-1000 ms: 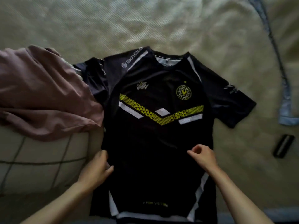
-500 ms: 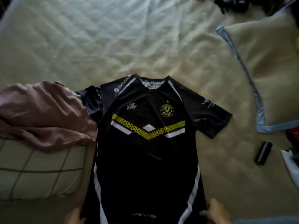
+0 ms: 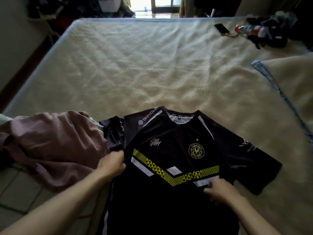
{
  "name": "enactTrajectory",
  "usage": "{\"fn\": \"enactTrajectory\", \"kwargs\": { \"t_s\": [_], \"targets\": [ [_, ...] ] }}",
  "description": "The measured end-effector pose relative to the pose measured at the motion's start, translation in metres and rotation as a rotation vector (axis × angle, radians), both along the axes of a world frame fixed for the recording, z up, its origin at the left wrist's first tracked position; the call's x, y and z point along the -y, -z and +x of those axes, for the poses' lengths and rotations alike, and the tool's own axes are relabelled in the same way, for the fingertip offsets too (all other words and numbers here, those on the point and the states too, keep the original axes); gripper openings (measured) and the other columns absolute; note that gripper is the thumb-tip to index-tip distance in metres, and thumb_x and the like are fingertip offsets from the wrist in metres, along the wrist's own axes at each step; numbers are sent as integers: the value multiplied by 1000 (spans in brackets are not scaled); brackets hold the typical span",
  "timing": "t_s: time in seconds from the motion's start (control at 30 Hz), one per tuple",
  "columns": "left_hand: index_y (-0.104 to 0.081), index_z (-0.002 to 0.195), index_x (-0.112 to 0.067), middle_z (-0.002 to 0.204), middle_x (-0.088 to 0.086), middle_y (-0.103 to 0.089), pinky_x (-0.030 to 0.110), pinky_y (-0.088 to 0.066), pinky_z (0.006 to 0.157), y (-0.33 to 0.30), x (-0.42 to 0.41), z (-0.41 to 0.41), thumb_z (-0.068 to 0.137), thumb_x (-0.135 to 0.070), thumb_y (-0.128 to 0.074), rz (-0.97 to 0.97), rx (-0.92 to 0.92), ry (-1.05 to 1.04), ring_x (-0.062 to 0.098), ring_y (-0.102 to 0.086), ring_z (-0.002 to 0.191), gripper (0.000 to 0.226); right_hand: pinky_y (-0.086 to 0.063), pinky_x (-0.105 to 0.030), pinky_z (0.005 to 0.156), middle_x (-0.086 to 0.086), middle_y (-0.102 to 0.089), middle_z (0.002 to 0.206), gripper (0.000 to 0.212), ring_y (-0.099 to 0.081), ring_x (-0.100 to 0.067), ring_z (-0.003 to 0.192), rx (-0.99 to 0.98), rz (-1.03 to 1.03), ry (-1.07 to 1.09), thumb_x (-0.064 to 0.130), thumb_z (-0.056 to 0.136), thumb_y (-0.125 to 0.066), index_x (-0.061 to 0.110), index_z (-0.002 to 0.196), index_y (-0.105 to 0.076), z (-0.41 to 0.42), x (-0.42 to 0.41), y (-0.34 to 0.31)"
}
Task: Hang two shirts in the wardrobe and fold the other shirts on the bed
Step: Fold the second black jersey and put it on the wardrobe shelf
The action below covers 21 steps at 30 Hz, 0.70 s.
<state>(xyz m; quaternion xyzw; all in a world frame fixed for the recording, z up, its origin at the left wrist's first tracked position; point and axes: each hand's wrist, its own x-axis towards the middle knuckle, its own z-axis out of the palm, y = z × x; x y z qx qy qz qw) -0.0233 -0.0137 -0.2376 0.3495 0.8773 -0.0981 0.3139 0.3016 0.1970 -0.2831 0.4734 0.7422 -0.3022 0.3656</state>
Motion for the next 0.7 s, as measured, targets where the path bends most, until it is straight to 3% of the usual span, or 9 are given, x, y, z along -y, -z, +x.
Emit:
{"fn": "enactTrajectory", "kwargs": {
  "t_s": [0.1,0.23,0.33,0.4,0.47,0.5,0.53,0.6,0.7],
  "targets": [
    [-55,116,-12,125,14,-59,41,-50,91,13,-49,-67,90,-23,-54,97,-173,51,34,-59,116,28,-59,-36,77,1,-72,87,24,-70,-18,80,-189,27,-12,47,82,-56,25,77,-61,-71,-8,-5],
    [-42,134,-8,138,17,-47,44,-42,101,36,-79,-136,92,-27,-61,4,-349,52,37,-51,127,50,-56,-38,81,3,-67,96,25,-65,-18,88,-336,95,-33,46,89,-57,24,98,-61,-134,-10,6],
    [-15,156,-10,156,20,-28,49,-32,113,57,-84,-173,91,-35,-68,-31,-258,-96,42,-38,139,88,-55,-39,82,3,-67,98,26,-65,-19,90,-415,66,18,47,88,-58,25,102,-58,-167,-4,25],
    [-11,156,-8,155,23,-33,48,-33,114,69,-82,-193,89,-33,-71,-29,-193,-208,42,-39,139,93,-56,-40,81,4,-68,95,24,-66,-17,87,-455,41,52,47,86,-59,27,100,-58,-183,3,35],
    [-27,151,-1,143,26,-50,43,-45,104,71,-80,-210,89,-21,-70,0,-118,-291,39,-53,128,78,-58,-40,79,6,-69,90,20,-67,-14,81,-500,16,93,46,86,-60,29,97,-59,-197,11,39],
    [-46,140,4,130,27,-61,38,-51,91,68,-82,-217,88,-14,-69,41,-71,-301,37,-62,113,60,-59,-41,78,6,-69,88,18,-68,-13,79,-532,-6,126,45,85,-61,30,96,-59,-202,16,39],
    [-64,119,5,111,25,-70,34,-53,74,60,-86,-223,87,-8,-68,99,-4,-315,33,-68,92,35,-59,-41,78,6,-69,87,17,-68,-12,78,-566,-35,164,44,85,-62,31,96,-58,-207,21,38],
    [-72,87,5,75,16,-70,27,-51,52,30,-94,-225,87,-1,-64,187,213,-389,21,-65,58,10,-59,-39,80,7,-70,88,22,-69,-10,78,-645,-78,223,42,83,-65,32,101,-58,-219,32,30],
    [-68,107,2,86,18,-70,31,-59,51,-22,-117,-198,89,6,-59,252,641,-519,19,-71,61,20,-58,-32,87,8,-70,101,49,-69,-5,90,-826,-241,378,38,76,-80,30,116,-53,-239,50,3]
  ]
}}
